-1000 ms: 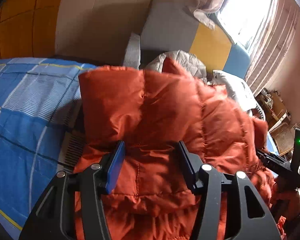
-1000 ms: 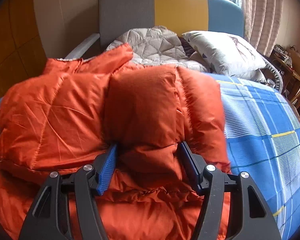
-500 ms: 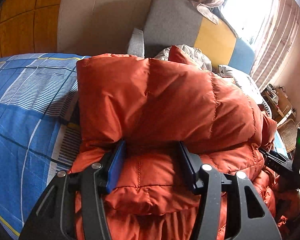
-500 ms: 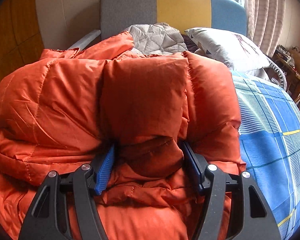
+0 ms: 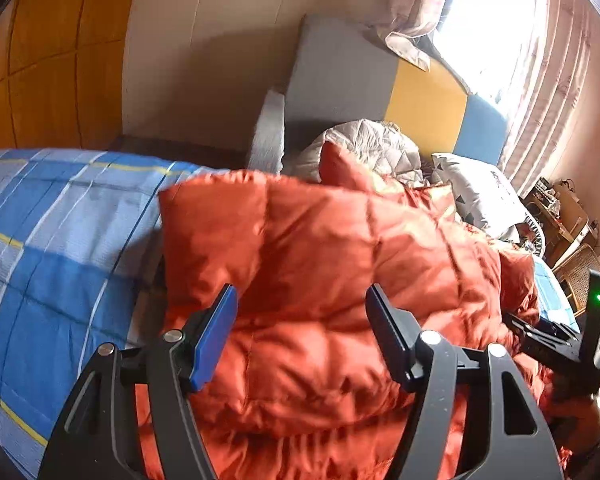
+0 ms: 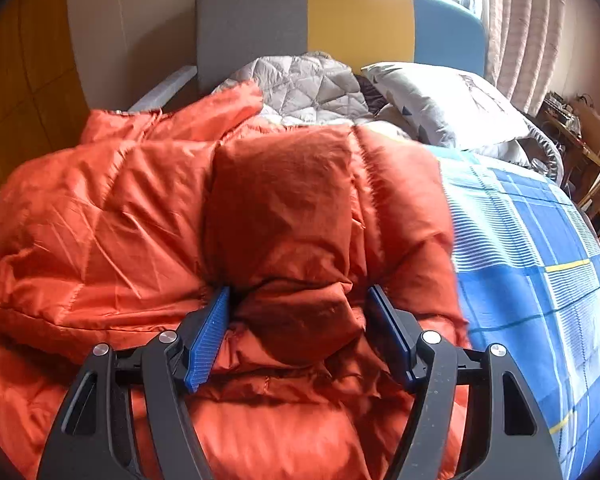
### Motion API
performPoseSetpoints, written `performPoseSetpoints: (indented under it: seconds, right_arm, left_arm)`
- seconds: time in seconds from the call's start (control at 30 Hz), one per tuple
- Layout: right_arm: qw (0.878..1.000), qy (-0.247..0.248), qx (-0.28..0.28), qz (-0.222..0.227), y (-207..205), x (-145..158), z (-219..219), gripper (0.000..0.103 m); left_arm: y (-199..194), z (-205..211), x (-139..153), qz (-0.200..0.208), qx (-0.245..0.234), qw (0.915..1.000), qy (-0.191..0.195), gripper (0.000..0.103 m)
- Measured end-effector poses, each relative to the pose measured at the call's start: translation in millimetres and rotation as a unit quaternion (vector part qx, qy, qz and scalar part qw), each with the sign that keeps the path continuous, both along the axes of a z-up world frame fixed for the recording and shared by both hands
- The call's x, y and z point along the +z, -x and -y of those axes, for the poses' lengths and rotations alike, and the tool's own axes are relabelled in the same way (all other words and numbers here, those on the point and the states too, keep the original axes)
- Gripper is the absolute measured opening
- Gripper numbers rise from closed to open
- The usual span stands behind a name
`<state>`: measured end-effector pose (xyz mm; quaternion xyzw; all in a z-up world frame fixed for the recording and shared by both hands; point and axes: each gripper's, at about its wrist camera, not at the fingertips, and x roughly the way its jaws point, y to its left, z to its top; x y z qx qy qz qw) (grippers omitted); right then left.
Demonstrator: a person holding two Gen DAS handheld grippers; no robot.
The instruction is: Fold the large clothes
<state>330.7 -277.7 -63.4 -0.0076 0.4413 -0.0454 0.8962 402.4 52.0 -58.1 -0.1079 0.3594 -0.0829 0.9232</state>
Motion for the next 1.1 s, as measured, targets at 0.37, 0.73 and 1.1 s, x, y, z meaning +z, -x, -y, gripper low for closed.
performPoseSetpoints:
  seconds: [0.37, 0.73, 1.1]
  right_arm:
    - [1.000, 0.004, 0.002, 0.025, -31, 26, -10, 0.069]
    - [1.000, 0.013, 0.015, -0.005, -45, -16, -10, 0.070]
    - [1.000, 0.008, 0.018, -0.003, -12, 22, -2, 0.078]
  left_arm:
    - [-35, 15, -13, -0.022, -0.011, 0.9992, -0.030, 0.067]
    - [-45, 14, -38, -0.039, -0.019, 0.9988, -0.022, 0.067]
    - [4, -5, -12, -0.031, 0.004, 0.9988, -0.039, 0.072]
